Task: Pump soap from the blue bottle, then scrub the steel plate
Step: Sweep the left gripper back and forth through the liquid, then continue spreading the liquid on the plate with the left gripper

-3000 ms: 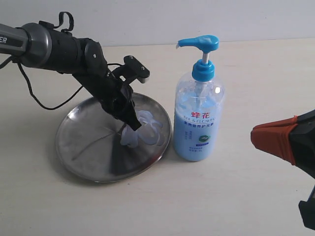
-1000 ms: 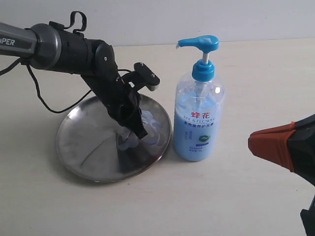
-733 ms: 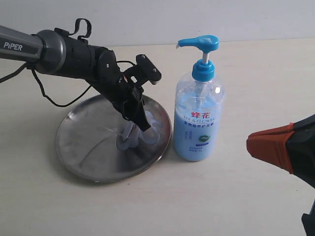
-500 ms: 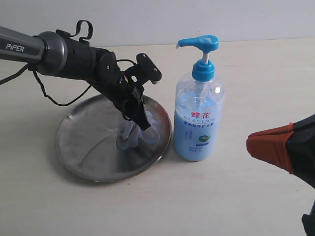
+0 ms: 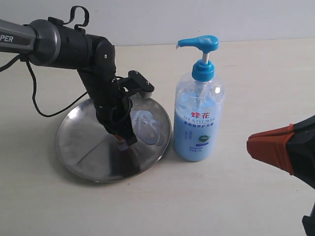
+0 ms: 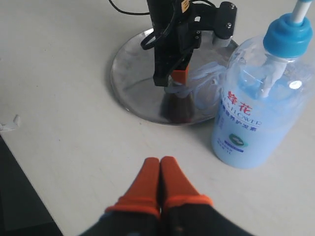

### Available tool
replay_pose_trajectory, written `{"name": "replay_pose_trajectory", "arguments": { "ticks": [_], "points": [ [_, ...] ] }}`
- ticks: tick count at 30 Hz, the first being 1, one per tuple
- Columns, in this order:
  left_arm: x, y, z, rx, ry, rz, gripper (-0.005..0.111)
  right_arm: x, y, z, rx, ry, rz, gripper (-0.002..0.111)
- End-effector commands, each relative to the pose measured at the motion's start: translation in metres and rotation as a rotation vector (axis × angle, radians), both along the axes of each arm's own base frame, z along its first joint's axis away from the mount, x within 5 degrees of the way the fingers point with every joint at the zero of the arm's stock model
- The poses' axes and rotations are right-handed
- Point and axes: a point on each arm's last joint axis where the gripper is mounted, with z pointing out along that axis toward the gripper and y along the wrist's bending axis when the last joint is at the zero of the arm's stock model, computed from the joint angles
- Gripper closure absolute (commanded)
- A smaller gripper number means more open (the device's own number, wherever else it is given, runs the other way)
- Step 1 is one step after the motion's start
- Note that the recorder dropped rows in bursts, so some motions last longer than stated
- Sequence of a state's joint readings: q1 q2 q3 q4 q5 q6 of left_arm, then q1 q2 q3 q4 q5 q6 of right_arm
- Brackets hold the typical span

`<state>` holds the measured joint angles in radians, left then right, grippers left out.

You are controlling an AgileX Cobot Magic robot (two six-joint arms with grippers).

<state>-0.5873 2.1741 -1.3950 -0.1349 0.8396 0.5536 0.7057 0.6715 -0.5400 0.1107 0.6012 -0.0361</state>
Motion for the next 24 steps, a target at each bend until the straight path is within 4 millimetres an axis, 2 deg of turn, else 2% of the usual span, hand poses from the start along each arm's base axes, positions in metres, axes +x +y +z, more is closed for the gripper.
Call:
{"name": "replay_pose_trajectory", "arguments": {
  "ticks": [1, 10, 17, 24],
  "points": [
    [-0.02, 0.013, -0.026, 0.139, 0.198, -0.016, 0.107, -0.001, -0.001, 0.001, 0.001, -0.003, 0.003, 0.108],
    [-0.003, 0.003, -0.028, 0.032, 0.009, 0.023, 0.107, -0.002, 0.0, 0.001, 0.007, 0.001, 0.007, 0.108],
    [0.017, -0.008, -0.025, -0.094, -0.212, 0.037, 0.107, -0.001, 0.0, 0.001, 0.011, 0.0, 0.006, 0.108],
    [0.019, -0.009, -0.025, -0.101, -0.236, 0.003, 0.107, -0.001, 0.0, 0.001, 0.015, -0.005, 0.006, 0.108]
  ]
}}
